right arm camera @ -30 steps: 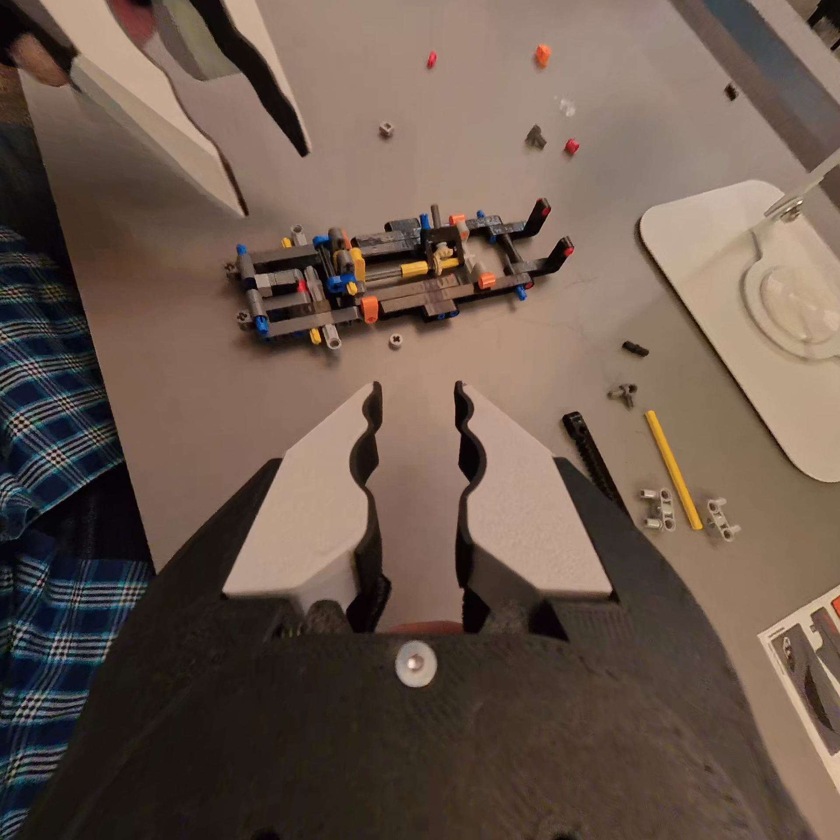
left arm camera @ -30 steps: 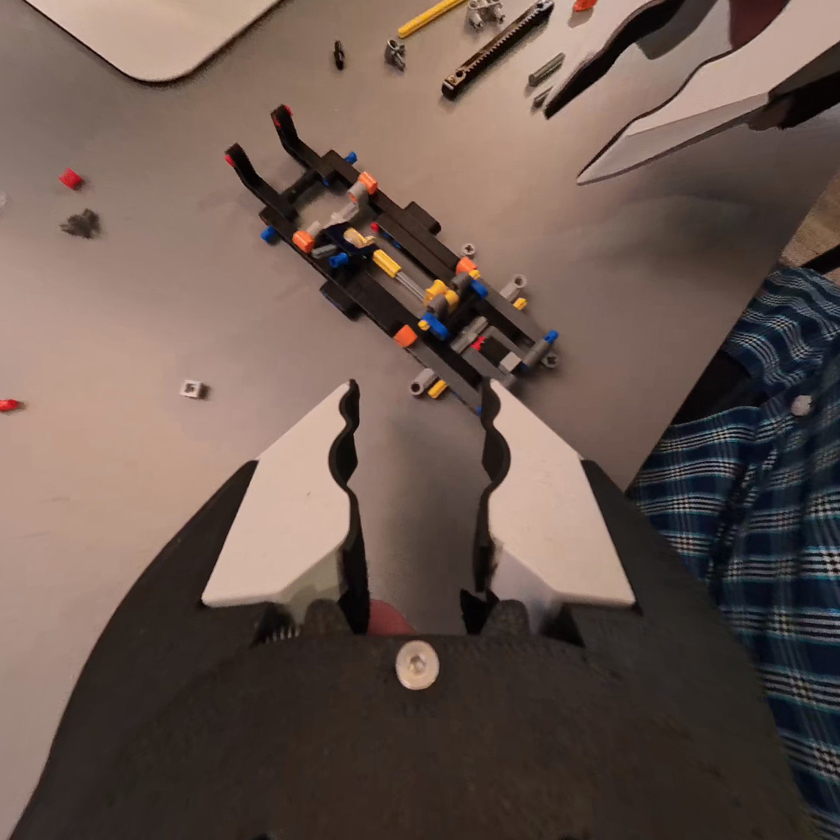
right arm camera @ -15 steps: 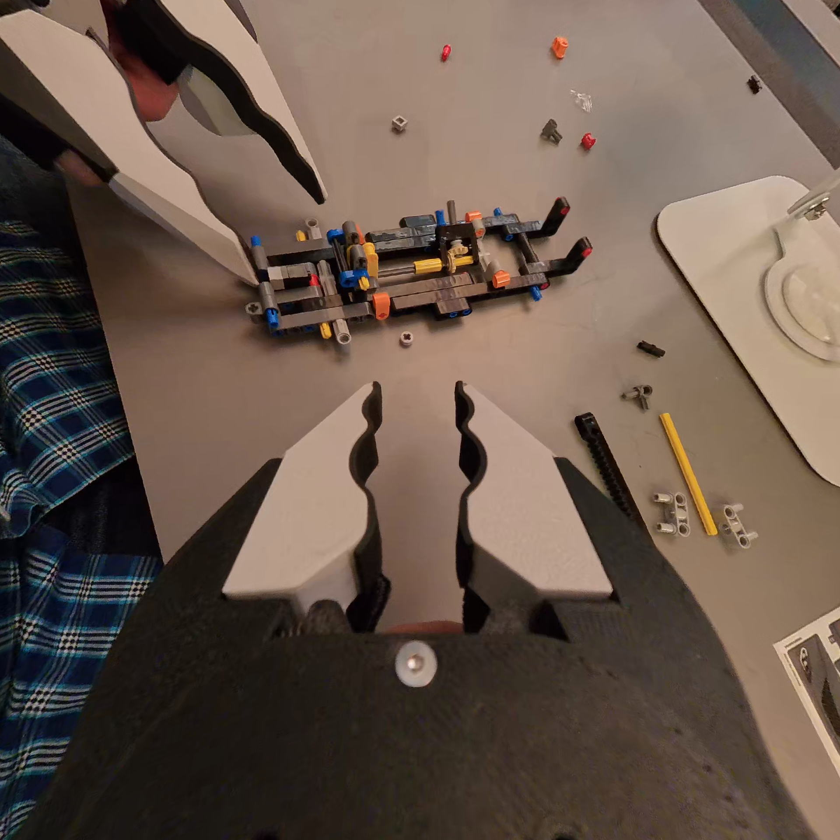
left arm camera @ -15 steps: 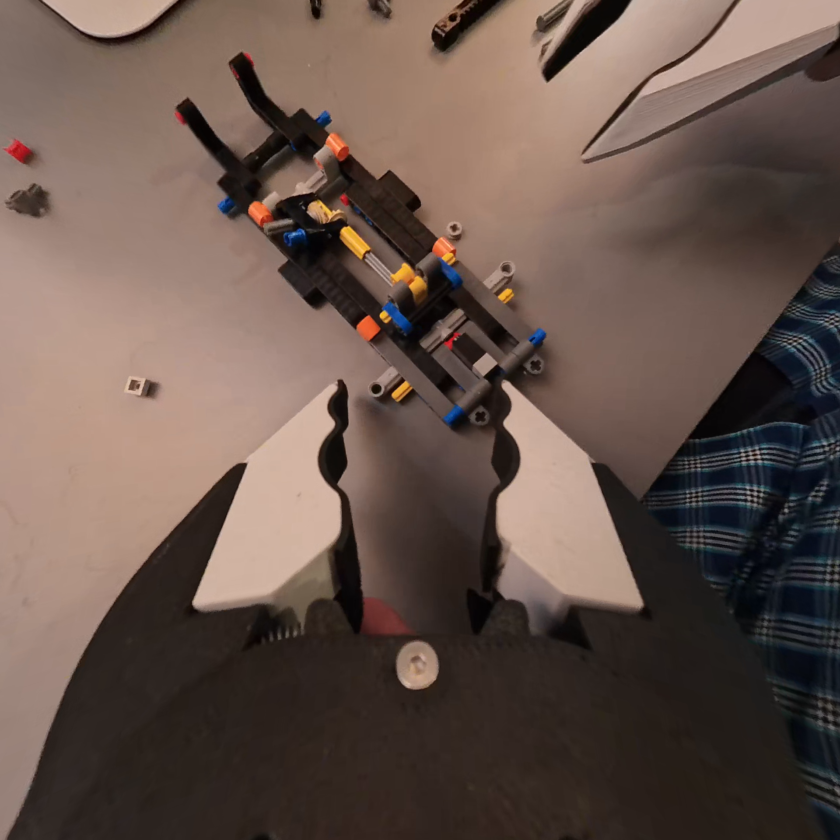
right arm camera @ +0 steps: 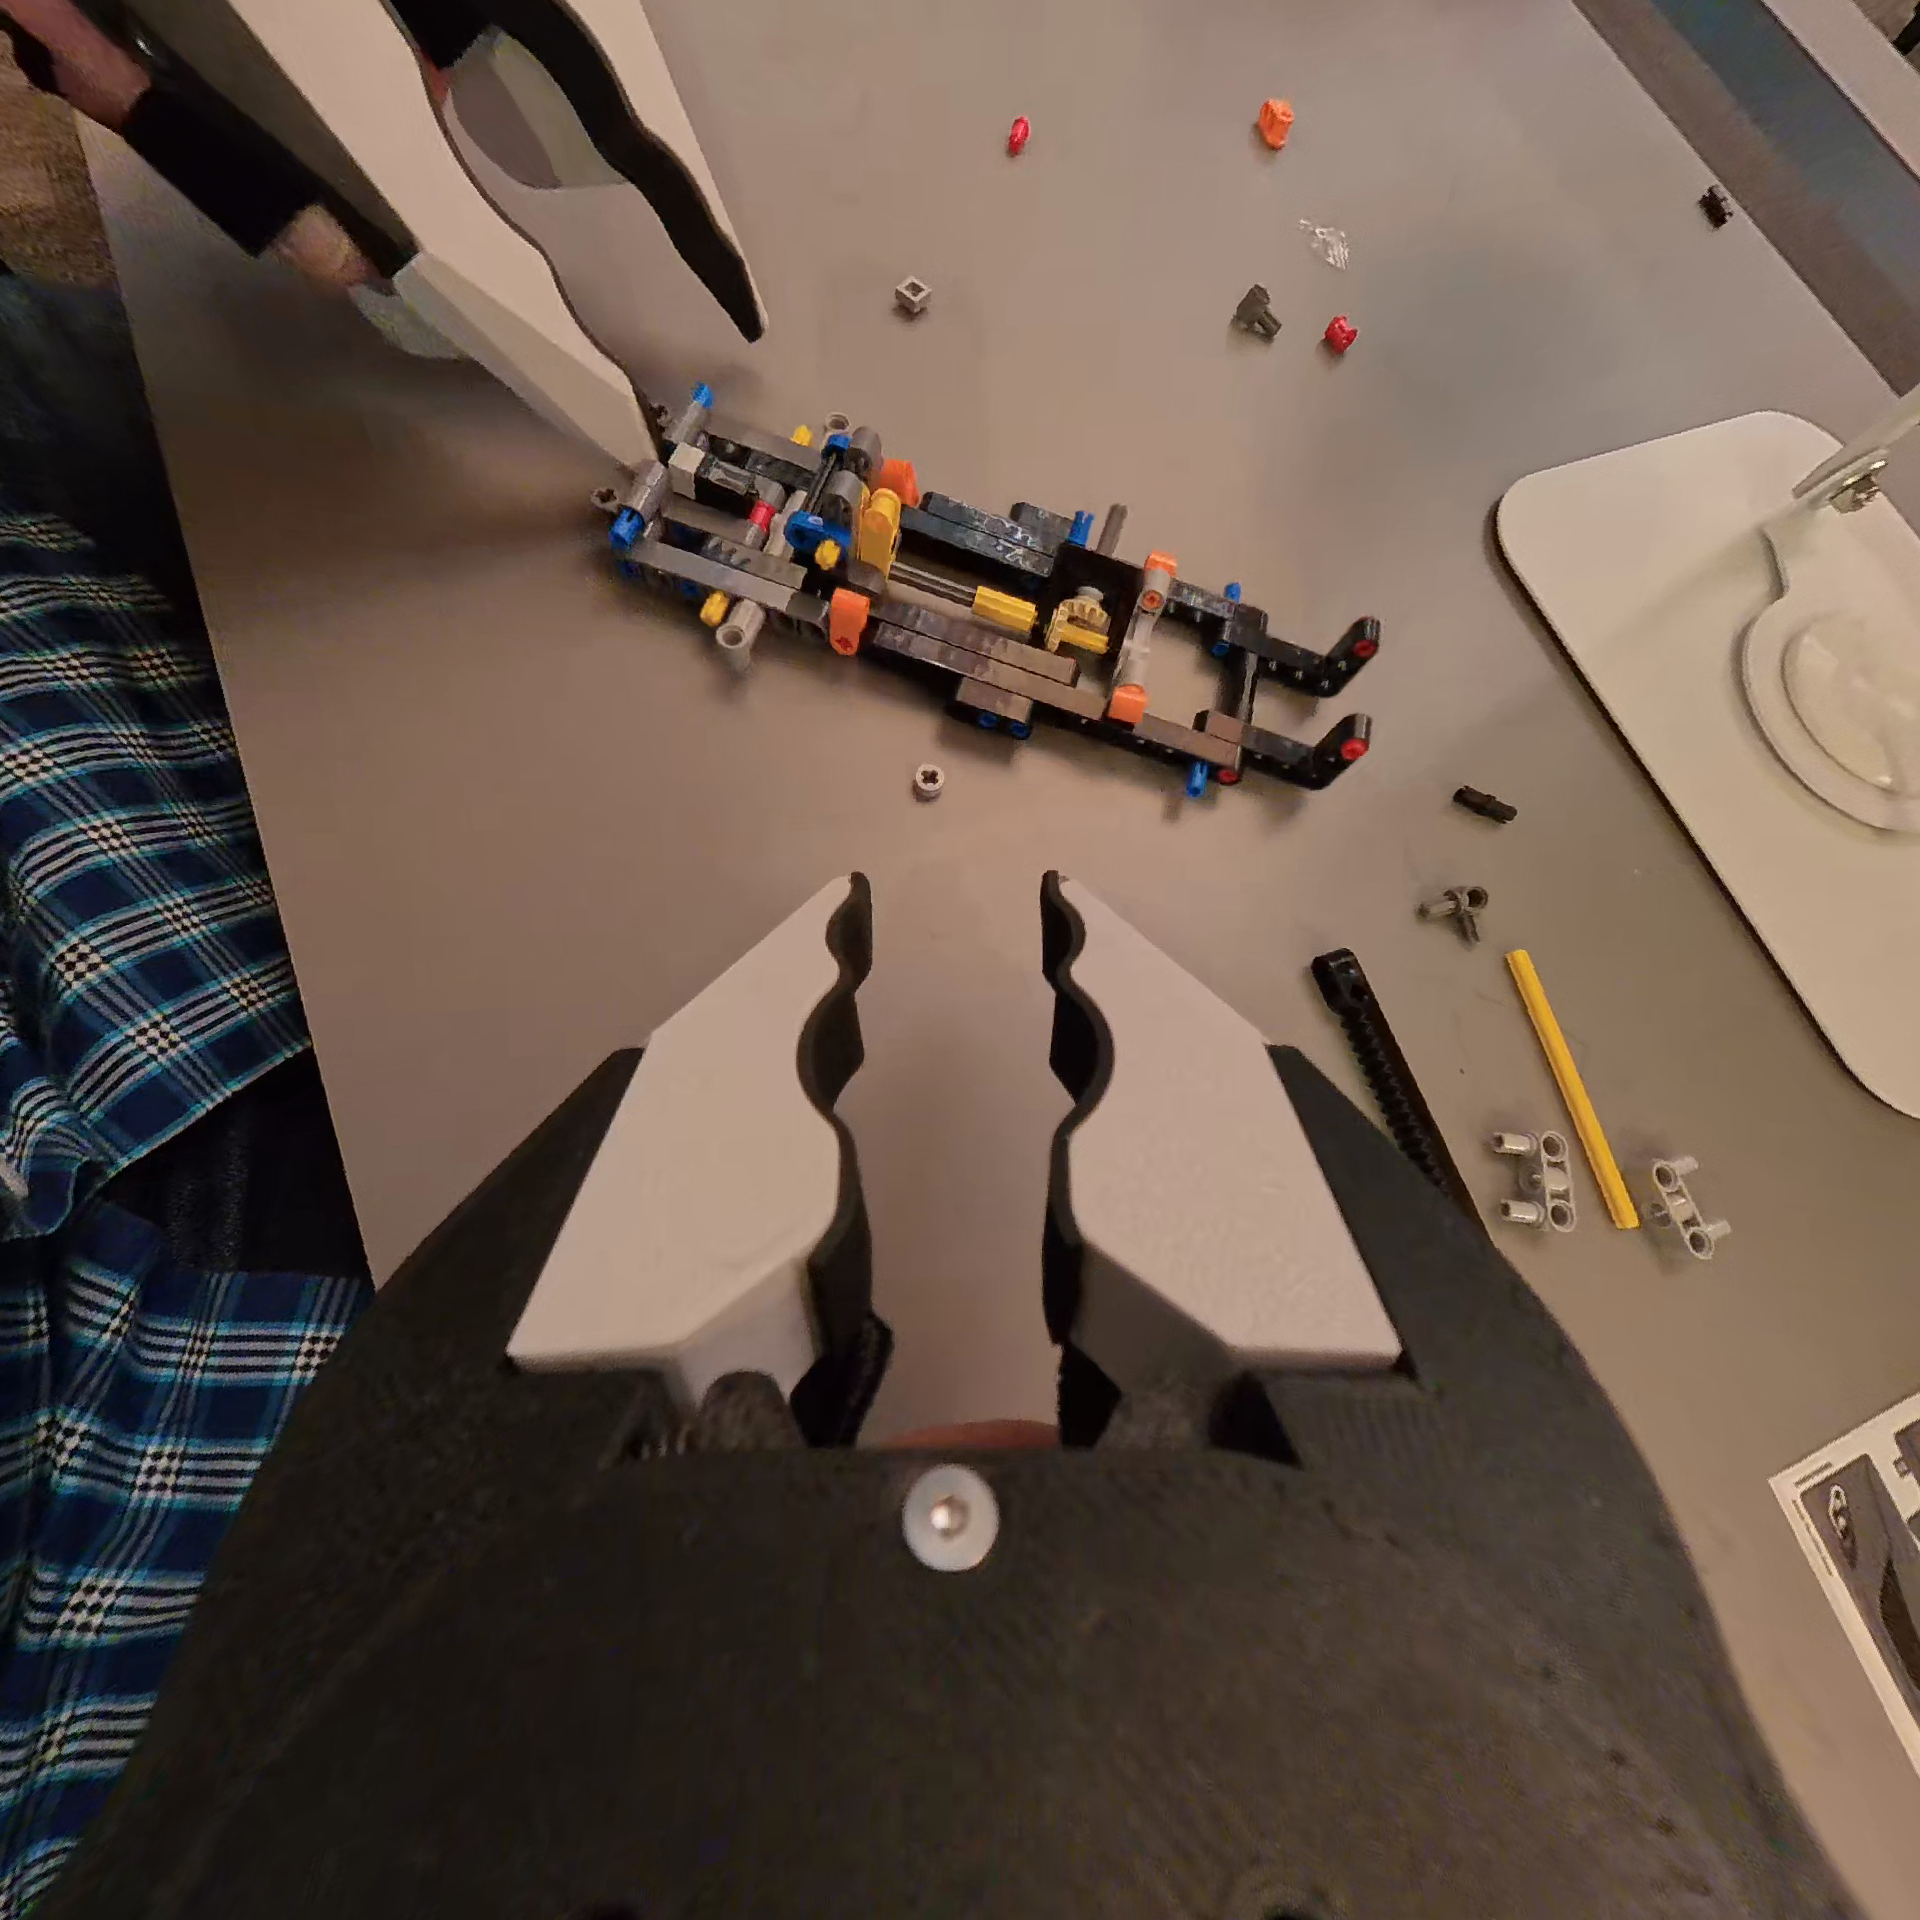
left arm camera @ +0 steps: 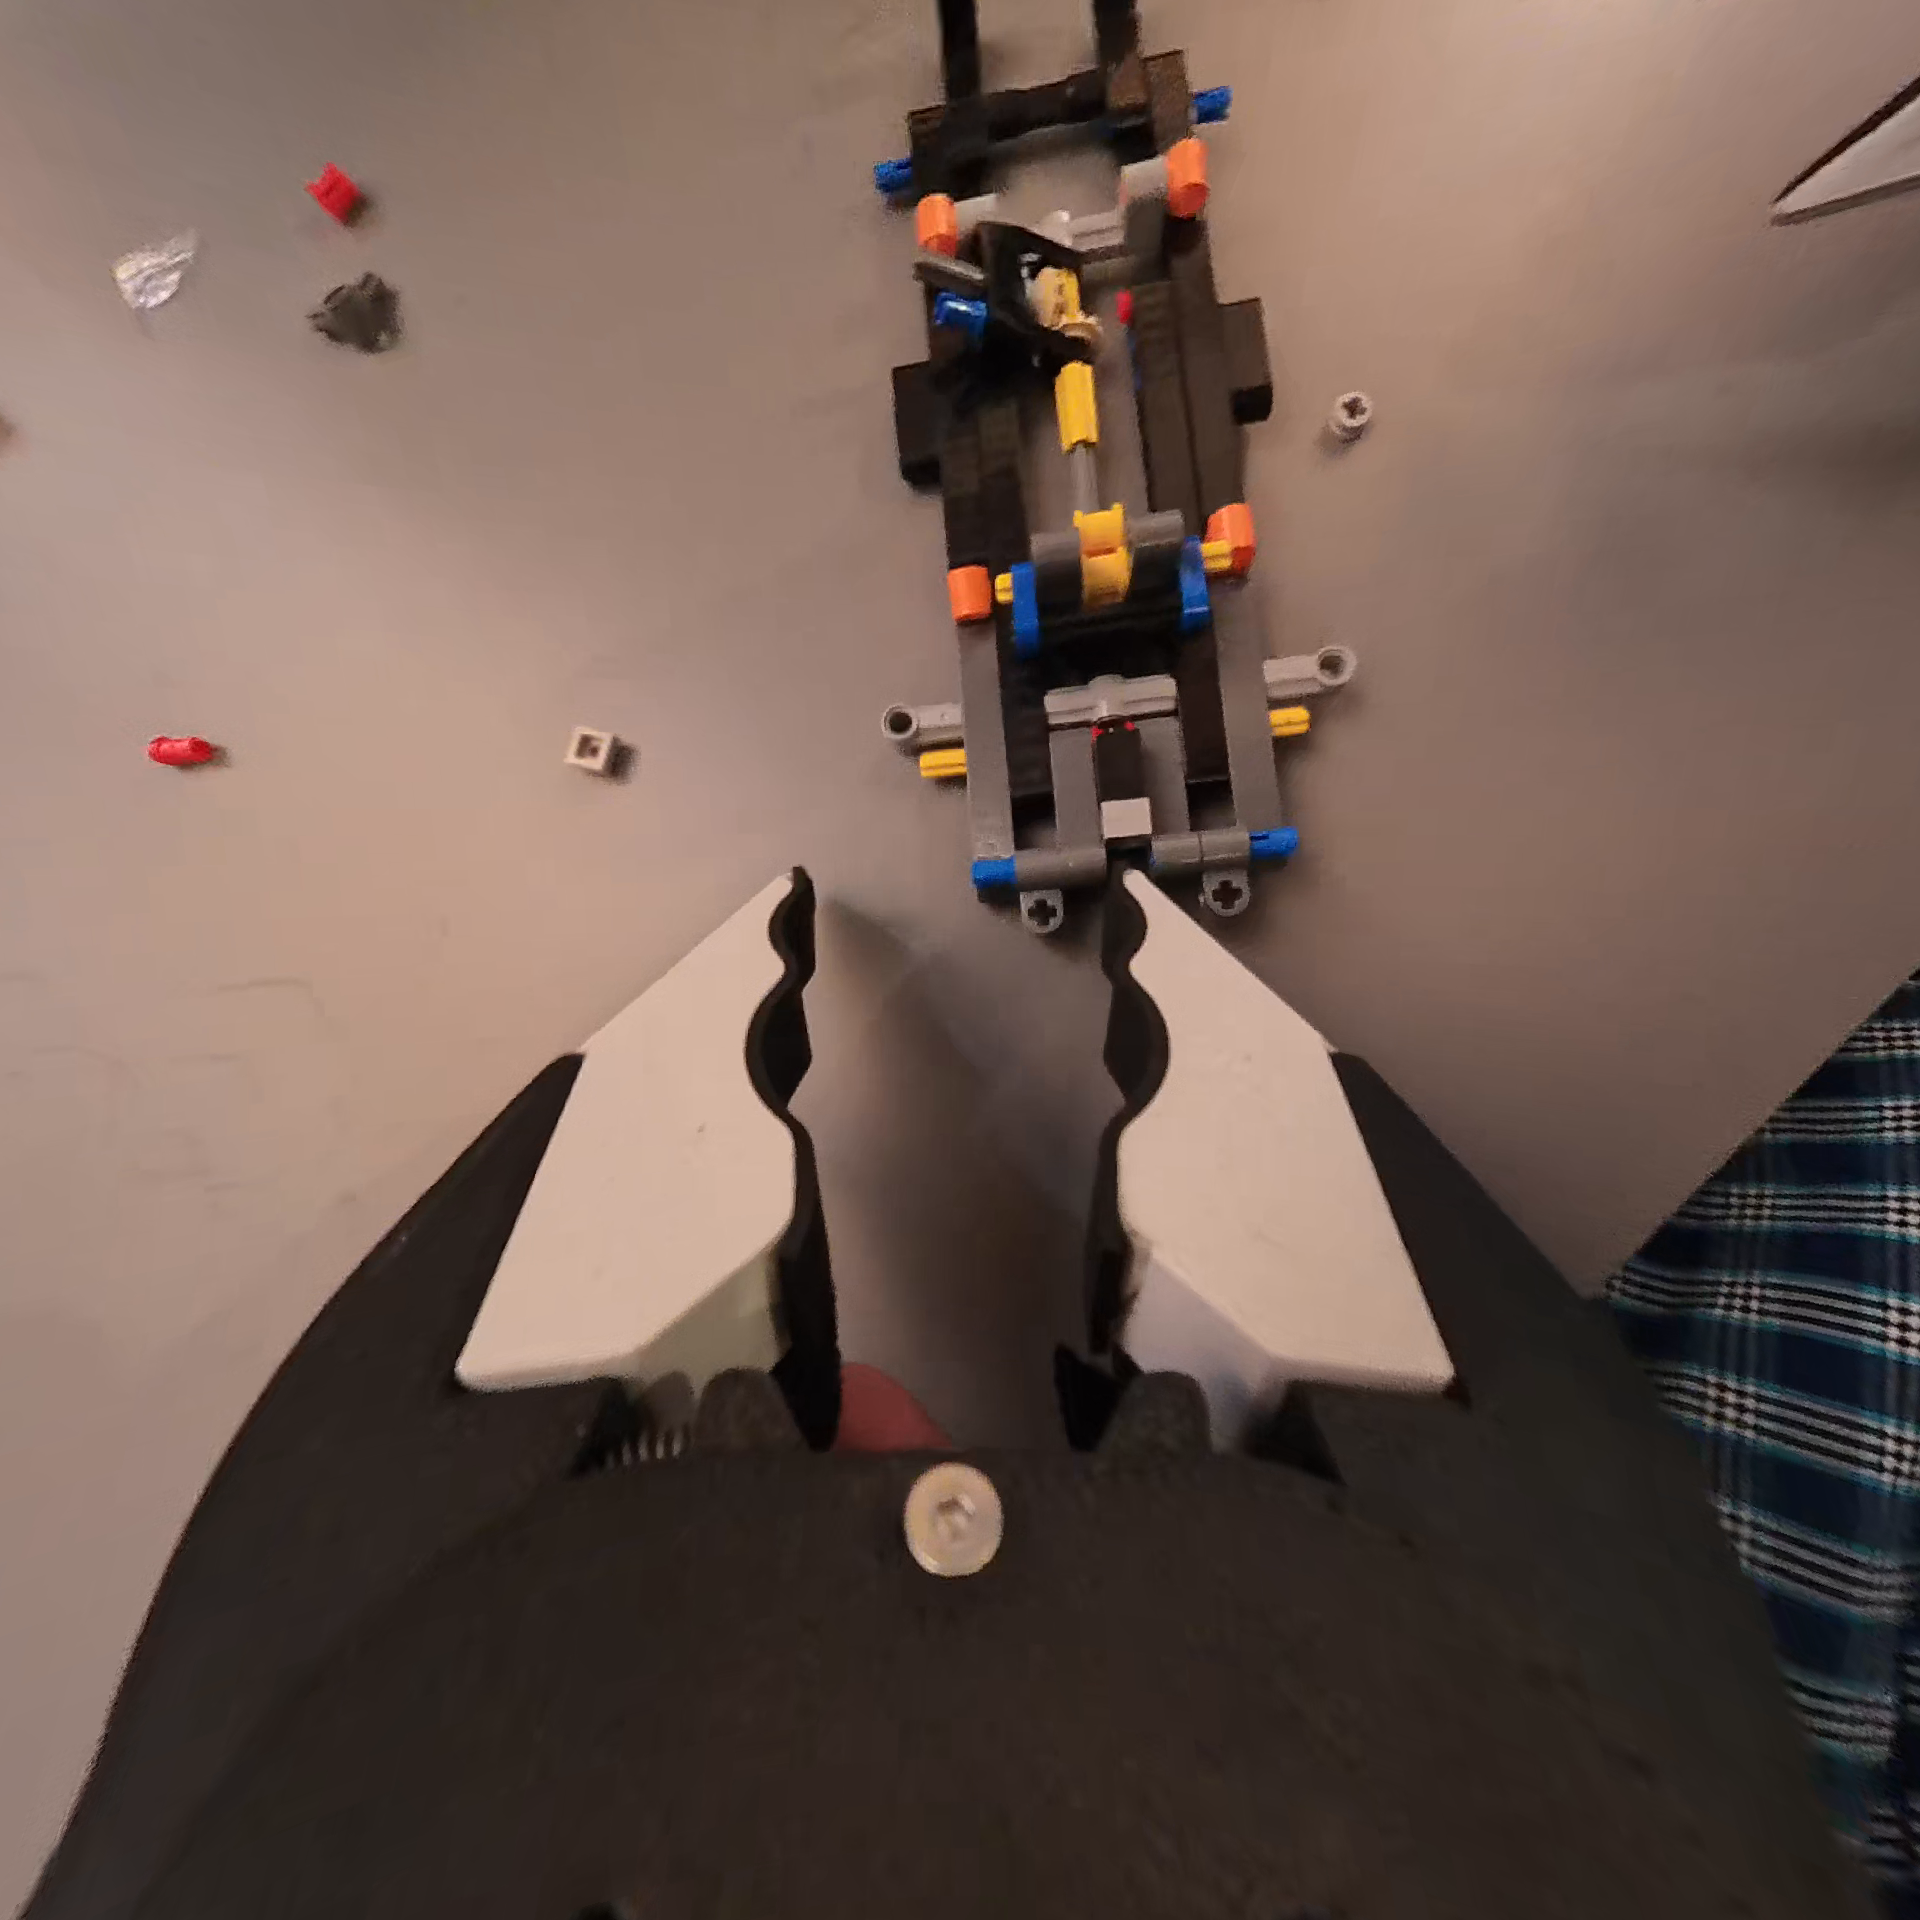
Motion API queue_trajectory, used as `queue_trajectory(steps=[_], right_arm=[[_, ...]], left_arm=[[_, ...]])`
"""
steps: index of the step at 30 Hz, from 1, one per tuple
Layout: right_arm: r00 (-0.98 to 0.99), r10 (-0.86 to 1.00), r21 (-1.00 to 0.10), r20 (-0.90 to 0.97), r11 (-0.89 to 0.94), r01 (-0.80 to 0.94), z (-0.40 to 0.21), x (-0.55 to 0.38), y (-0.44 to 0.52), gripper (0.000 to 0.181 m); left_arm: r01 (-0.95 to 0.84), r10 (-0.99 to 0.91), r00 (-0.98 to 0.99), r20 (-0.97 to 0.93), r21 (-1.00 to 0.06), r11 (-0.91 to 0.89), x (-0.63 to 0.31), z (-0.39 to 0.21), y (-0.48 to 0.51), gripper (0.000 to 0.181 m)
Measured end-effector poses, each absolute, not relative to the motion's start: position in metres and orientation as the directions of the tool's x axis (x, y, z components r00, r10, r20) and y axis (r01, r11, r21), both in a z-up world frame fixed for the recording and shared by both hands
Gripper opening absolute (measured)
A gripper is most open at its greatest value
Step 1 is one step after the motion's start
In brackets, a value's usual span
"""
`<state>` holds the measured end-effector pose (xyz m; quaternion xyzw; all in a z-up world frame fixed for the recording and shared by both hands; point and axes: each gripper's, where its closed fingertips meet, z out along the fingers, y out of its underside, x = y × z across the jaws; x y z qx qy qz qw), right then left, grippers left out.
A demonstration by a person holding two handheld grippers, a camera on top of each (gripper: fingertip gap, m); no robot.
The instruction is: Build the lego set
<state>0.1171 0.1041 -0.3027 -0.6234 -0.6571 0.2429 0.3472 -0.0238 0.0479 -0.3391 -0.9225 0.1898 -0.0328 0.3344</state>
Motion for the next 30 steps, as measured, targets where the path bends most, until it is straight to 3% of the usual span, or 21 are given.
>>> queue_trajectory(steps=[11, 24, 30], right_arm=[[0.079, 0.981, -0.813, 0.178, 0.102, 0.573, -0.279, 0.118, 0.117, 0.032], [0.289, 0.928, -0.892, 0.236, 0.089, 0.444, -0.214, 0.147, 0.188, 0.037], [0.448, 0.837, -0.912, 0.314, 0.135, 0.388, -0.139, 0.172, 0.27, 0.056]], left_arm=[[-0.297, -0.324, 0.941, -0.092, -0.68, -0.67, -0.048, -0.313, 0.056, 0.059], [-0.607, -0.356, 0.79, -0.499, -0.715, -0.347, -0.09, -0.192, 0.169, 0.053], [-0.686, -0.277, 0.726, -0.63, -0.696, -0.214, -0.105, -0.139, 0.238, 0.05]])
